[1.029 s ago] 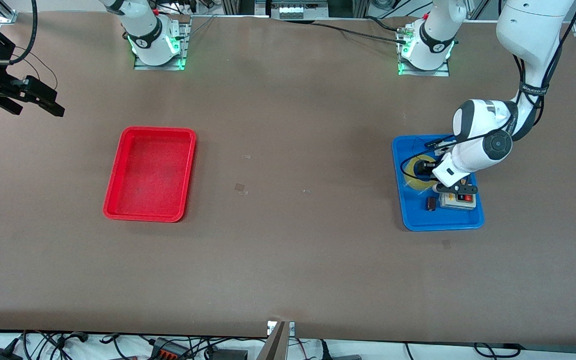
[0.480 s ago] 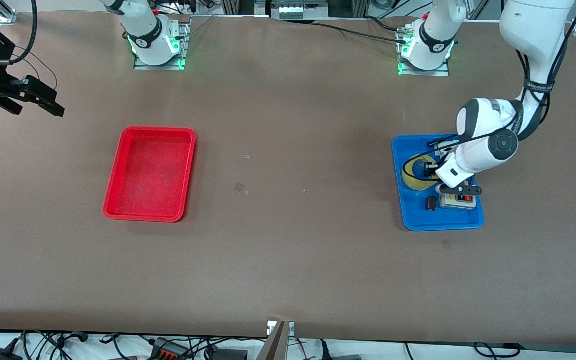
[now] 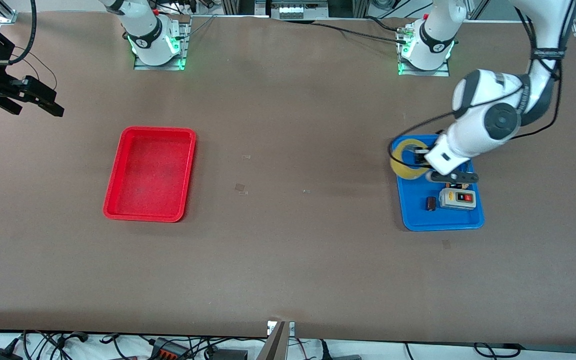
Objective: Place and move tape with both arms
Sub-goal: 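Carry the tape roll with the left gripper to the table middle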
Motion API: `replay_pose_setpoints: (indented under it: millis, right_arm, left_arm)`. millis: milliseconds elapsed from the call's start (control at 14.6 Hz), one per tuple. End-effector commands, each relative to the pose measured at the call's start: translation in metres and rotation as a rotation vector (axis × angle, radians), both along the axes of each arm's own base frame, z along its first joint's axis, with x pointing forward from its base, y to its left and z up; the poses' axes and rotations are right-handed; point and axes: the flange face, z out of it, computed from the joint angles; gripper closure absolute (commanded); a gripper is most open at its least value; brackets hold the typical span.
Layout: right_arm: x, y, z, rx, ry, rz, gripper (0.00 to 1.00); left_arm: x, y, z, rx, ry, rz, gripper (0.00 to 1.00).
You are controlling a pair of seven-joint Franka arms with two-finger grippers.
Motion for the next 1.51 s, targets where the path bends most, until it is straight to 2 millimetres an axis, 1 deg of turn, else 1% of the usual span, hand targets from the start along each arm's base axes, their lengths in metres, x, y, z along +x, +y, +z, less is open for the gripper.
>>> replay_pose_setpoints:
  millis: [0,69,137,275,343,412,549,686,755,824,961,1029,1235,1441]
  right_arm:
    - [-0.004,-0.003,0.003,0.016,0.002,0.015,0.01]
    - [-0.005,-0.003,0.003,0.016,0.004,0.015,0.01]
    - [-0.005,-0.003,0.003,0.016,0.004,0.015,0.01]
    - [-0.004,-0.004,0.002,0.016,0.002,0.01,0.01]
    - [-0.004,-0.005,0.001,0.017,0.004,0.009,0.01]
    - [-0.003,-0.005,0.001,0.017,0.0,0.009,0.01]
    - [-0.002,-0.005,-0.002,0.017,0.005,0.009,0.01]
    - [0.0,-0.006,-0.005,0.016,0.01,0.007,0.01]
    - [0.0,-0.006,-0.005,0.017,0.008,0.007,0.01]
    - [0.003,-0.006,-0.009,0.016,0.014,0.007,0.01]
    - [0.004,-0.006,-0.012,0.017,0.019,0.007,0.01]
    - [0.005,-0.006,-0.013,0.016,0.02,0.007,0.01]
    - [0.007,-0.005,-0.016,0.016,0.022,0.009,0.01]
    - [0.008,-0.002,-0.017,0.016,0.019,0.015,0.01]
  left_arm:
    - [-0.008,-0.071,0.008,-0.028,0.0,0.046,0.92]
    - [-0.011,-0.1,0.009,-0.038,0.004,0.052,0.92]
    - [-0.011,-0.123,0.008,-0.047,0.006,0.067,0.92]
    - [-0.012,-0.18,0.004,-0.072,0.018,0.091,0.92]
    - [-0.014,-0.203,-0.001,-0.075,0.024,0.099,0.92]
    - [-0.016,-0.224,-0.007,-0.06,0.017,0.096,0.92]
    - [-0.016,-0.258,-0.021,-0.018,-0.019,0.111,0.92]
    - [-0.017,-0.292,-0.044,0.006,-0.035,0.122,0.92]
    - [-0.022,-0.315,-0.056,0.012,-0.04,0.118,0.92]
    - [-0.026,-0.331,-0.066,0.015,-0.043,0.114,0.92]
    - [-0.036,-0.355,-0.083,0.02,-0.043,0.097,0.92]
    - [-0.039,-0.363,-0.086,0.015,-0.043,0.089,0.92]
    - [-0.056,-0.378,-0.102,0.022,-0.024,0.06,0.92]
    - [-0.053,-0.391,-0.114,0.008,-0.018,0.06,0.91]
